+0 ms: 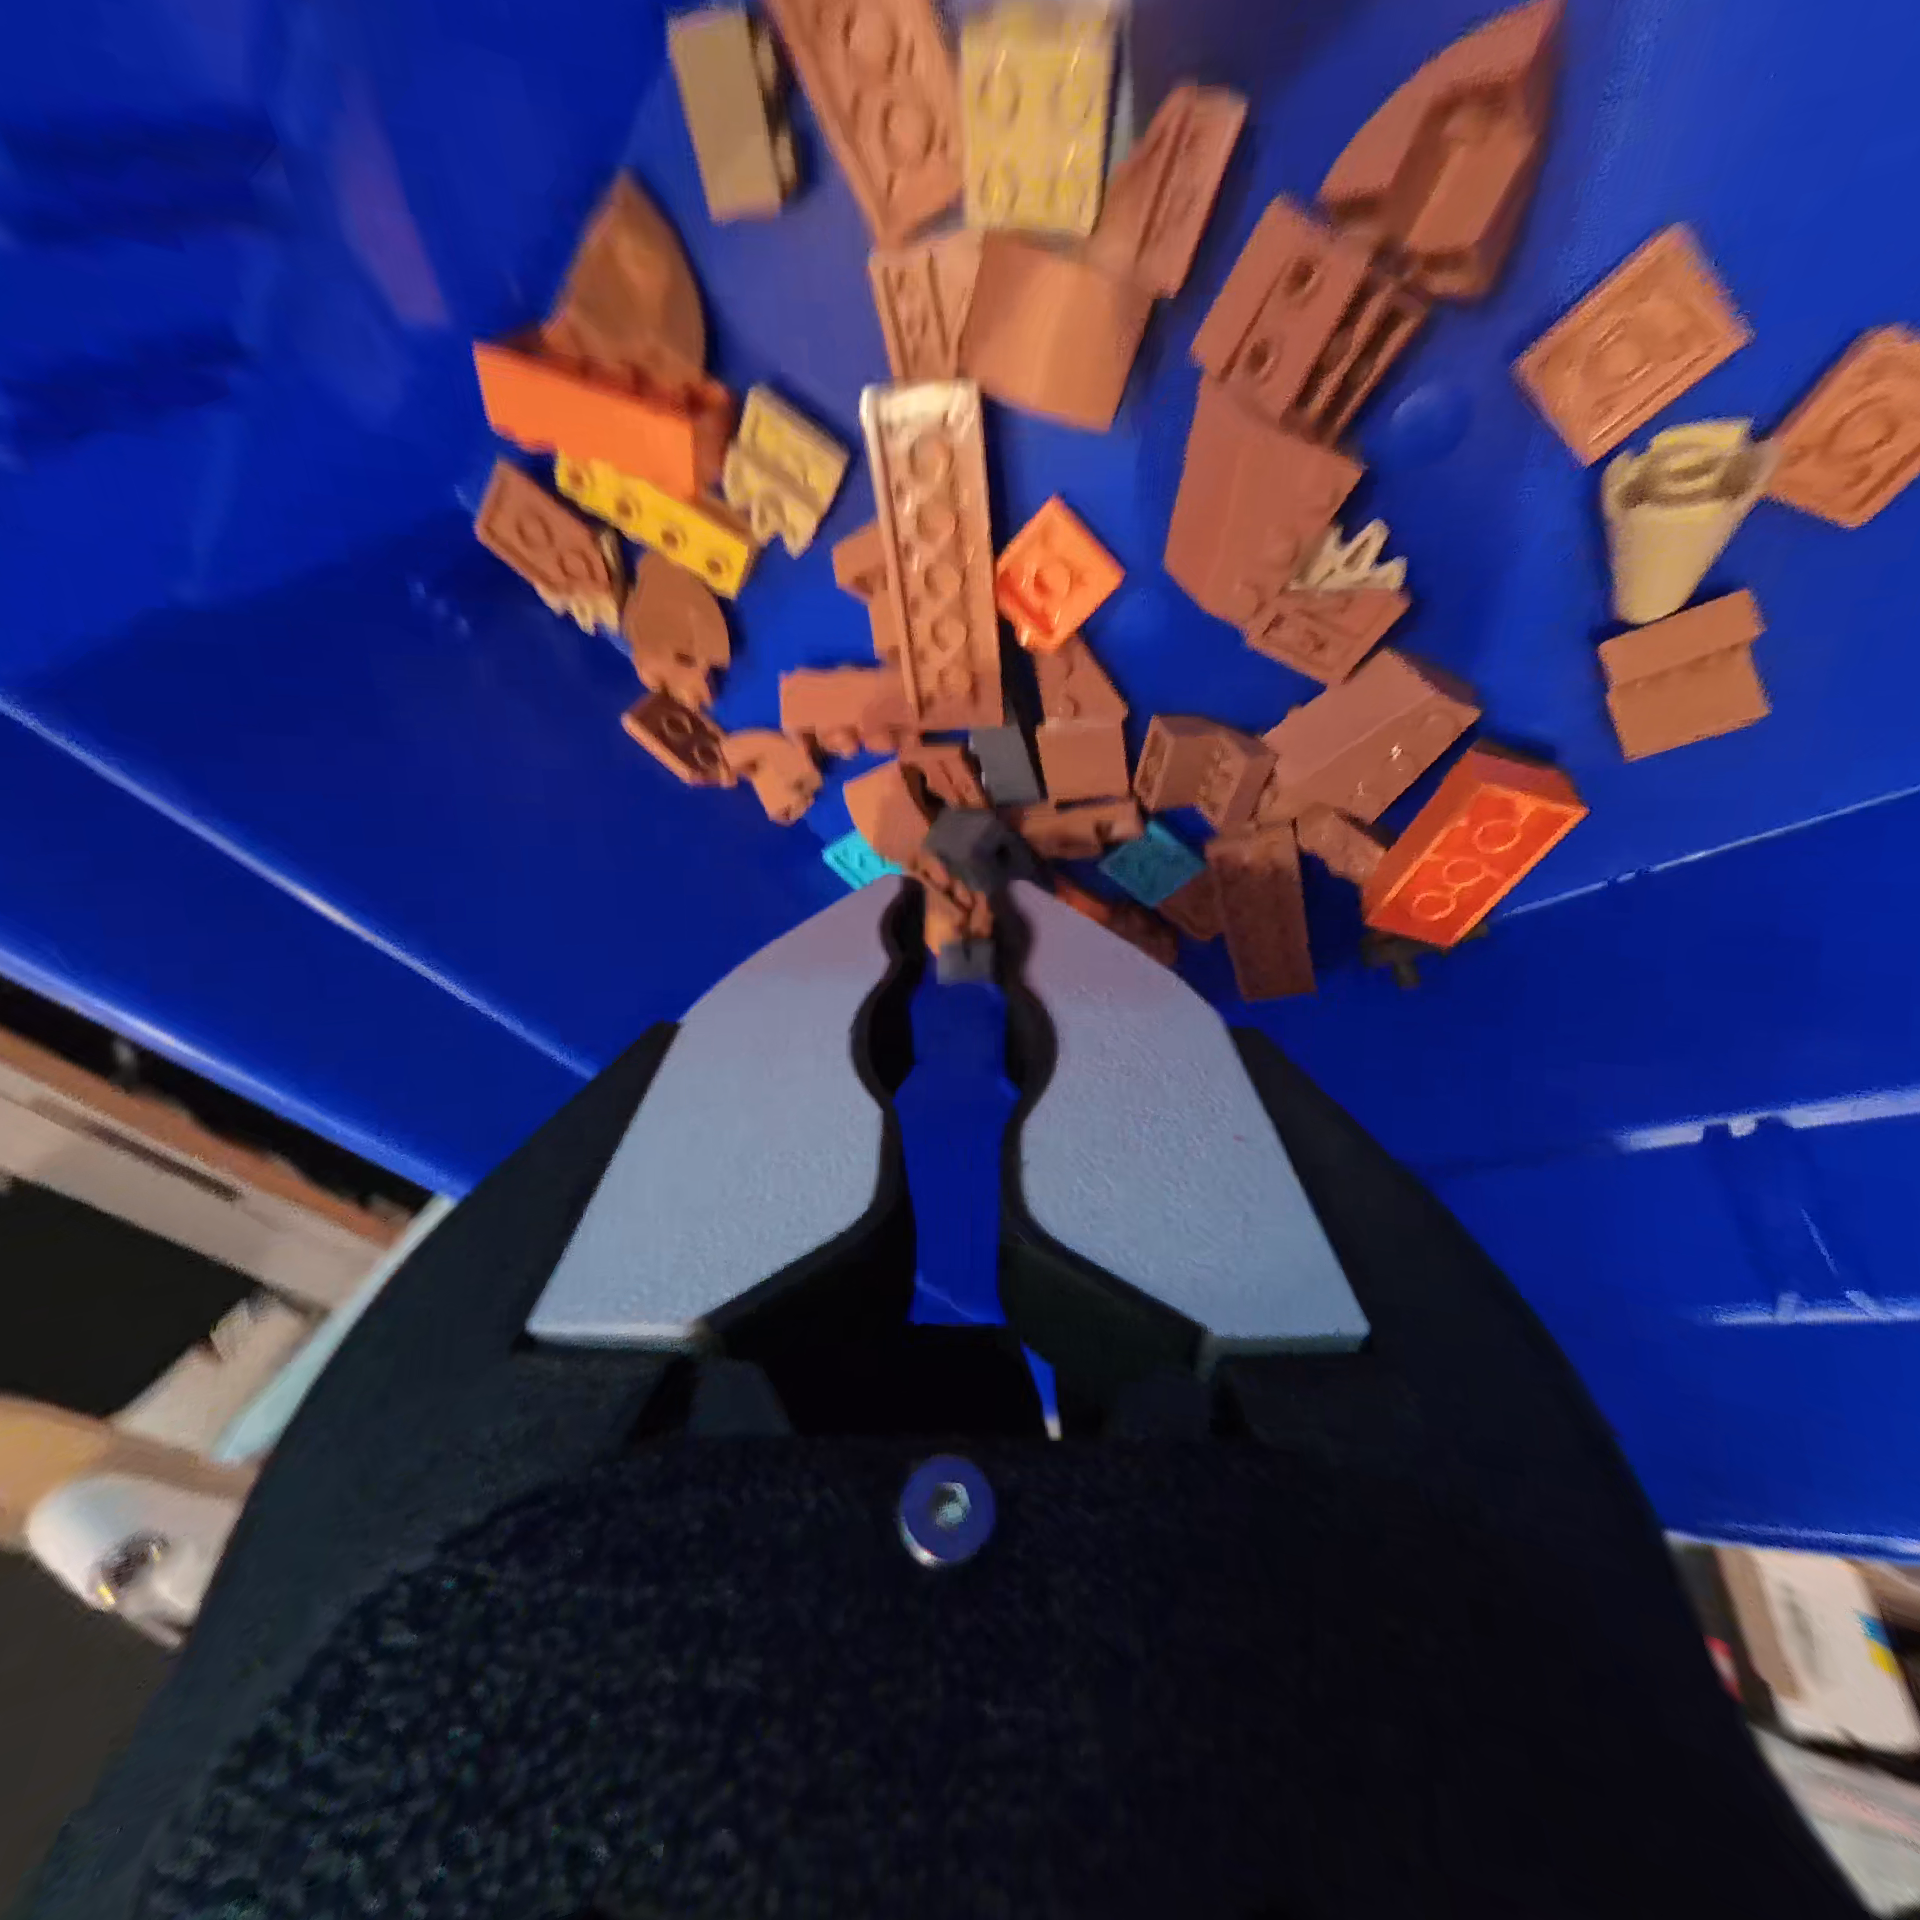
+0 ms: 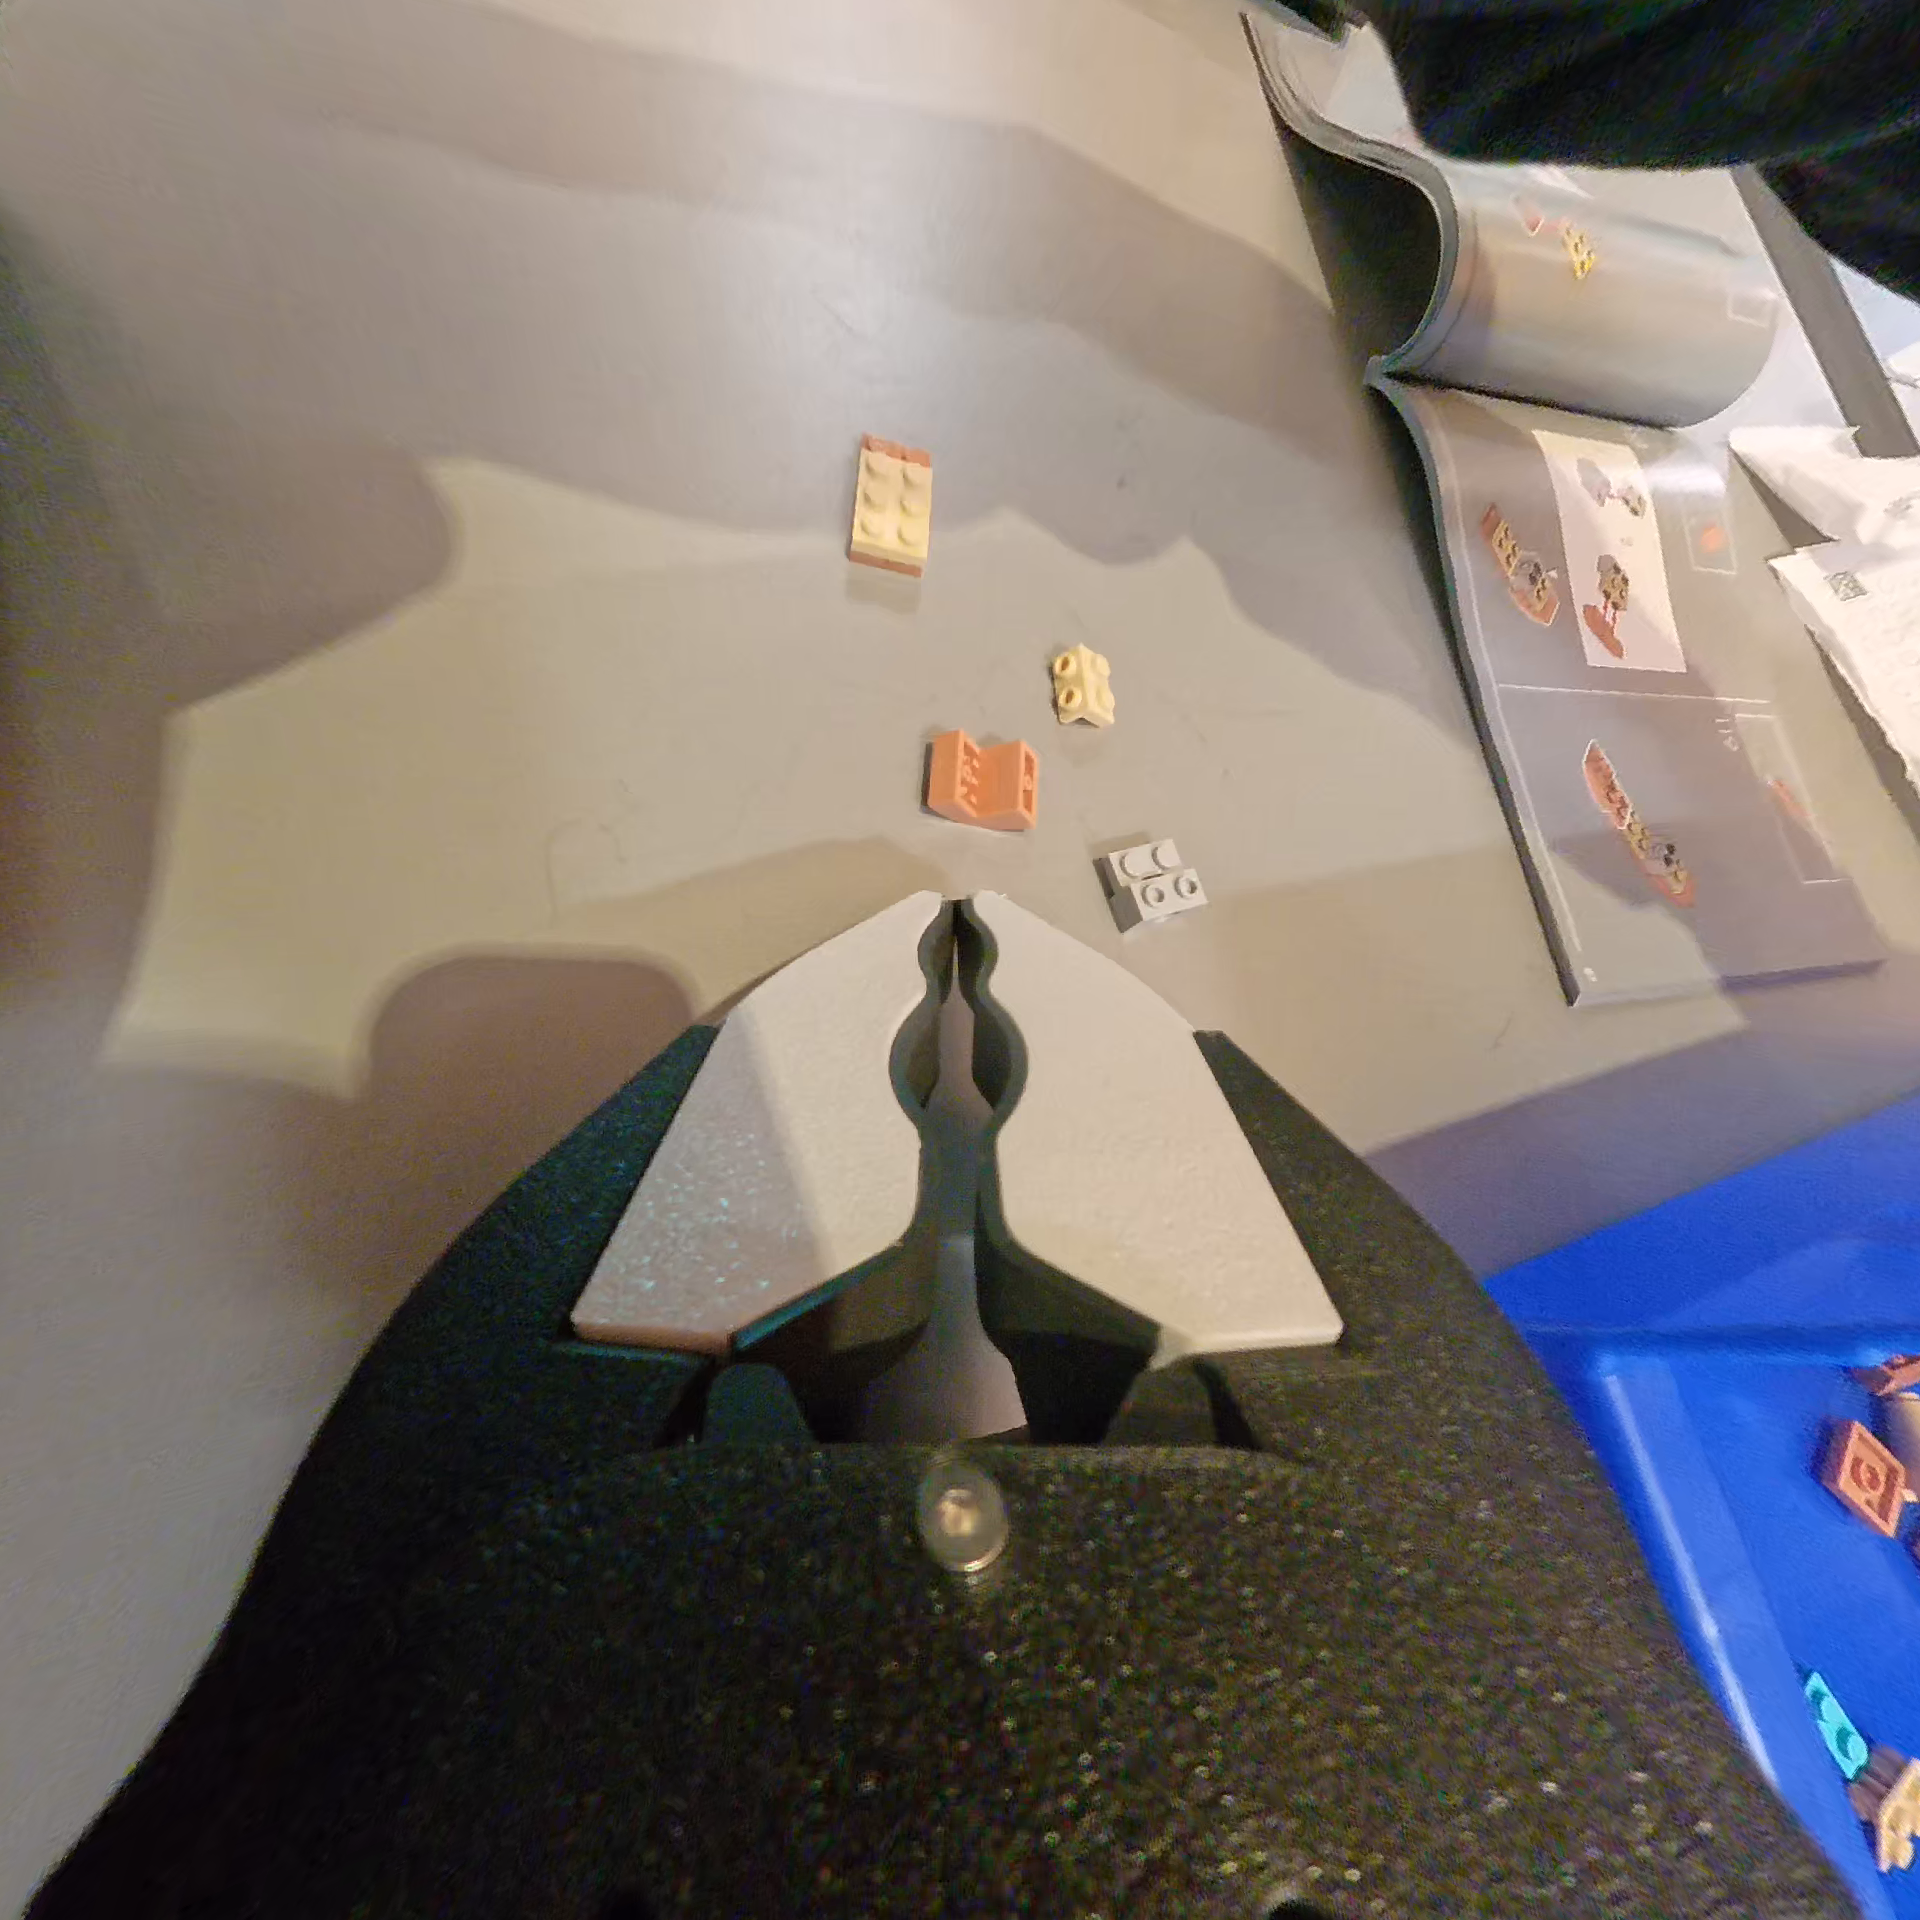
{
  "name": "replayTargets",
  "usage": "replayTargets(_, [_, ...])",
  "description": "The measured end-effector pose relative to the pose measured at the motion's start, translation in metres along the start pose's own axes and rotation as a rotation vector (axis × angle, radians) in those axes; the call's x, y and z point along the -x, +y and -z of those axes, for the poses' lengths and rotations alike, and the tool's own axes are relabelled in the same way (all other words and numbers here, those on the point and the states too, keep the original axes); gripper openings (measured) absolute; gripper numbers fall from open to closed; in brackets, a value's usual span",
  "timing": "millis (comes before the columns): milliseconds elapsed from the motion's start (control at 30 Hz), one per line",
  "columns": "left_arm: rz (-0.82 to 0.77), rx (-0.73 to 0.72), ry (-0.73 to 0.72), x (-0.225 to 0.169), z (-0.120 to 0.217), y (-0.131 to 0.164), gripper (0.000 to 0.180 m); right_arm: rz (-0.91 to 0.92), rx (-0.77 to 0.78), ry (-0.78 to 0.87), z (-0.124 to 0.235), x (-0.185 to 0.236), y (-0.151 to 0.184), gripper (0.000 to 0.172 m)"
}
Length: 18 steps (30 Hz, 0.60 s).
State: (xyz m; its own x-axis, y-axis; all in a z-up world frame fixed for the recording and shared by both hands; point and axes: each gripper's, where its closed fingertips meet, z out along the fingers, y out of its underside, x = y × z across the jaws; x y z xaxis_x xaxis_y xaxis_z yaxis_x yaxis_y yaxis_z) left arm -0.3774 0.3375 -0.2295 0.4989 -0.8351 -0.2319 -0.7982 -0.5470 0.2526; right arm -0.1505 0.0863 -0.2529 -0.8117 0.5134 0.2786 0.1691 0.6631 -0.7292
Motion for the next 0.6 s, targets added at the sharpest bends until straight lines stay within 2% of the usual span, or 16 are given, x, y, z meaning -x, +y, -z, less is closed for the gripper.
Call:
replayTargets(100, [0.098, 0.134, -0.008, 0.001, -0.002, 0.025, 0.023, 0.002, 0.0, 0.001, 0.0, 0.0, 0.0, 0.0])
replayTargets(200, [0.162, 0.207, 0.008, -0.003, -0.004, 0.04, 0.02, 0.003, 0.0, 0.002, 0.0, 0.0, 0.0, 0.0])
replayTargets(500, [0.235, 0.195, 0.091, -0.012, -0.019, 0.04, 0.019, 0.004, 0.0, 0.002, 0.001, 0.0, 0.0, 0.0])
replayTargets(600, [0.234, 0.188, 0.088, -0.012, -0.022, 0.038, 0.013, 0.005, 0.0, 0.002, 0.001, 0.0, 0.0, 0.0])
